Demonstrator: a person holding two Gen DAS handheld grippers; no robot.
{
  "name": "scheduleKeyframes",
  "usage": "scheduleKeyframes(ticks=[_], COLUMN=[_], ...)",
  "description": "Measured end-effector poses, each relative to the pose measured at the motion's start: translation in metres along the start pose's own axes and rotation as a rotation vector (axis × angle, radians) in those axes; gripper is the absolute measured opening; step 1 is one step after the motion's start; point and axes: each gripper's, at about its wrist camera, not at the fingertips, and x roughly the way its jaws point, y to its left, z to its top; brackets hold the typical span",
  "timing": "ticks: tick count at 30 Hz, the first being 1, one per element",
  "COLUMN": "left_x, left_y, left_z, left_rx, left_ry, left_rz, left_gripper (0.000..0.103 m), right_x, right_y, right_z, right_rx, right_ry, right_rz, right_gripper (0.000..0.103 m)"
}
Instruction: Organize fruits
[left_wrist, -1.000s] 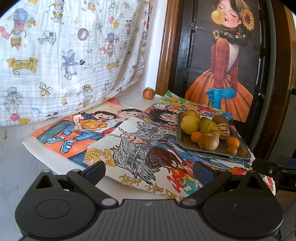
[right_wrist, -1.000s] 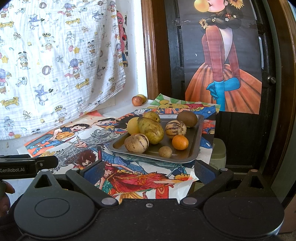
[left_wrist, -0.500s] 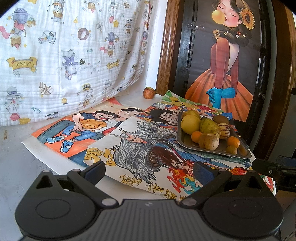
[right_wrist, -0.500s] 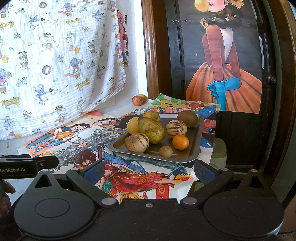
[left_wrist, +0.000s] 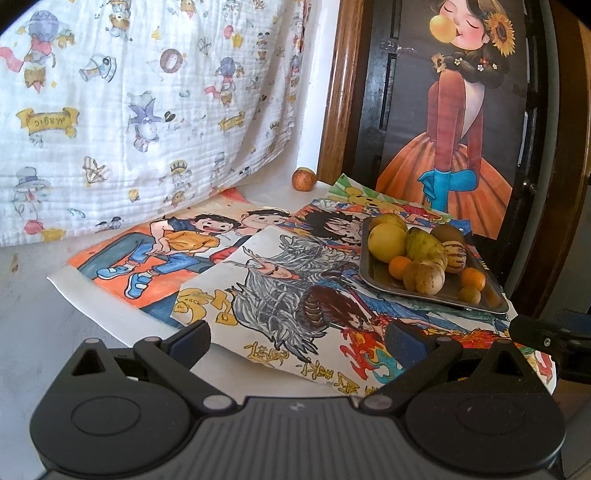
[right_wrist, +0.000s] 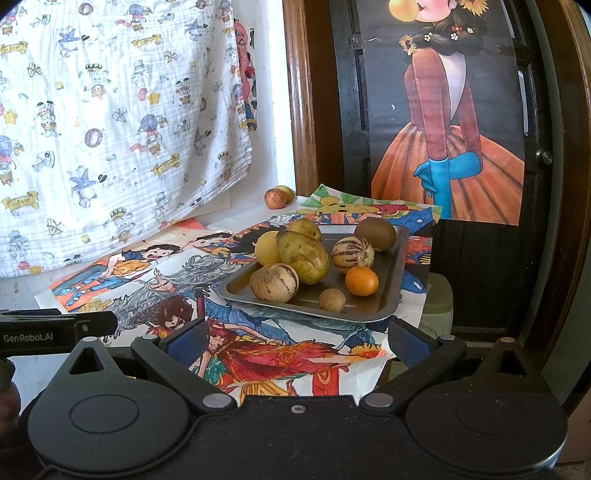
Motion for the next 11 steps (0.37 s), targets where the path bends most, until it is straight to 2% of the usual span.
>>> scheduleKeyframes(ticks=[11], left_x=[-0.0003], left_y=[0.0008], left_z=[-0.0004], left_rx=[-0.008], left_ry=[0.005], left_rz=[-0.004], left_gripper=[0.102], right_x=[0.0002], right_y=[0.0006], right_z=[-0.0001], right_rx=[0.001], right_ry=[0.001], right_rz=[0.0], right_gripper=[0.102])
